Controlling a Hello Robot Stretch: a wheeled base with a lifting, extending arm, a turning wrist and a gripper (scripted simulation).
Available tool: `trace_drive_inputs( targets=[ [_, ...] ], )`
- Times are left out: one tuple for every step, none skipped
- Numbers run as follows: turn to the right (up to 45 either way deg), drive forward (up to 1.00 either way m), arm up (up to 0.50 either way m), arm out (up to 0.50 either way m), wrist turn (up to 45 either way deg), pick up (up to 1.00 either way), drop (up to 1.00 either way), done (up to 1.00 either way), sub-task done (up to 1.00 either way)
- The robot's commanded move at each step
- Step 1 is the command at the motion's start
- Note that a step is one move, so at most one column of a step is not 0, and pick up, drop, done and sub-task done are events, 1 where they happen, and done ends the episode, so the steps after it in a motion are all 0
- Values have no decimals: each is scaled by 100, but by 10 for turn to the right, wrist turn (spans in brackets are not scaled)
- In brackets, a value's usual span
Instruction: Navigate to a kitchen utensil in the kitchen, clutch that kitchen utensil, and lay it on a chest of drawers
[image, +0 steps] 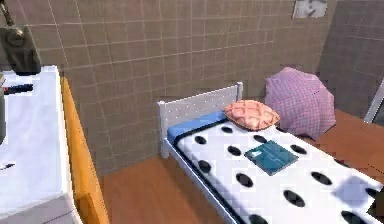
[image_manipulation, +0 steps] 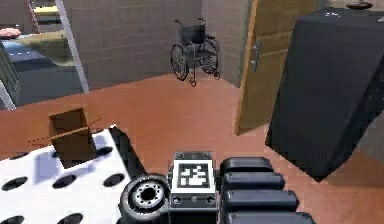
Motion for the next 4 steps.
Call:
trace_drive_inputs(
  targets=[
    [-450, 0, 0, 0, 0, 0, 0, 0, 0],
    [-300, 0, 0, 0, 0, 0, 0, 0, 0],
    [450, 0, 0, 0, 0, 0, 0, 0, 0],
    [240, 0, 0, 0, 0, 0, 0, 0, 0]
  ],
)
